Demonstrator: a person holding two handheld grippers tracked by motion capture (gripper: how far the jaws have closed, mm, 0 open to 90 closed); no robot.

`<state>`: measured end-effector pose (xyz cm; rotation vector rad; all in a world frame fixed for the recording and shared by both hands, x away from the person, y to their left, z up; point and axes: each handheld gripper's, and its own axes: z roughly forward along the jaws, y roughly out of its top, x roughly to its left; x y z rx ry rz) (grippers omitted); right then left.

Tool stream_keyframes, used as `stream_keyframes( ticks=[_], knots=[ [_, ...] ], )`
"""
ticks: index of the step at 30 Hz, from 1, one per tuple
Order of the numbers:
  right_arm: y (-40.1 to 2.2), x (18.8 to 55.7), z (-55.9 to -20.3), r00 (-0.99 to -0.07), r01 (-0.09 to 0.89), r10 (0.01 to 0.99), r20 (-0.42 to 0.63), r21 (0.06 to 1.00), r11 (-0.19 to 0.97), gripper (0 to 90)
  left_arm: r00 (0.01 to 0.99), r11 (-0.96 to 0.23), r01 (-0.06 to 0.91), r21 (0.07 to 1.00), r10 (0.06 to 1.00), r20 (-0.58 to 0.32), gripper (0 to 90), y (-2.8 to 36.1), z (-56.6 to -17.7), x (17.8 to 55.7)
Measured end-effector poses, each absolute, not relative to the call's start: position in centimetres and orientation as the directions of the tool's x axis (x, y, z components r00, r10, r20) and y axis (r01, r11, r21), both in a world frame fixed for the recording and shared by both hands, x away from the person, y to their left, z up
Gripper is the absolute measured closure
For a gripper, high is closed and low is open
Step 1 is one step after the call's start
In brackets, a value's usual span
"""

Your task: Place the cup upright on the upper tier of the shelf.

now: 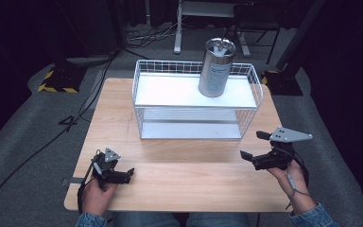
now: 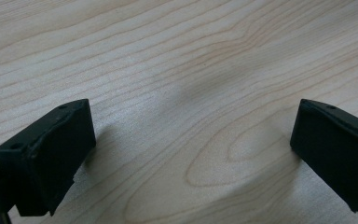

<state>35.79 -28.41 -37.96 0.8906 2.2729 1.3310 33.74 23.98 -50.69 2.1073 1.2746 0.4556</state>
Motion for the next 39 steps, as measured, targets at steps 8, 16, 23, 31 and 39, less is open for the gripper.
stream_keyframes(
  ticks=[8,16,23,31,39],
  knots=[
    [-27.9,35.6,-41.6,-0.734,0.365,0.679,-0.011,0.837,0.408,0.1,0.472,-0.335,0.664,0.668,0.881,-0.027,0.3,24.0,-50.7,33.7],
    [-27.5,35.2,-45.4,-0.724,0.407,0.69,0.002,0.809,0.424,0.3,0.473,-0.337,0.664,0.667,0.881,-0.027,0.3,24.0,-50.7,33.7],
    [-27.2,34.8,-47.4,-0.725,0.442,0.688,0.024,0.782,0.439,0.3,0.473,-0.337,0.664,0.667,0.881,-0.027,0.3,24.0,-50.7,33.7],
    [-27.0,34.3,-49.5,-0.723,0.476,0.69,0.033,0.748,0.463,0.4,0.473,-0.336,0.664,0.667,0.881,-0.027,0.3,24.0,-50.7,33.7],
    [-26.4,34.3,-50.6,-0.721,0.477,0.693,-0.008,0.719,0.505,4.9,0.473,-0.337,0.664,0.667,0.881,-0.027,0.3,24.0,-50.7,33.7]
  ],
)
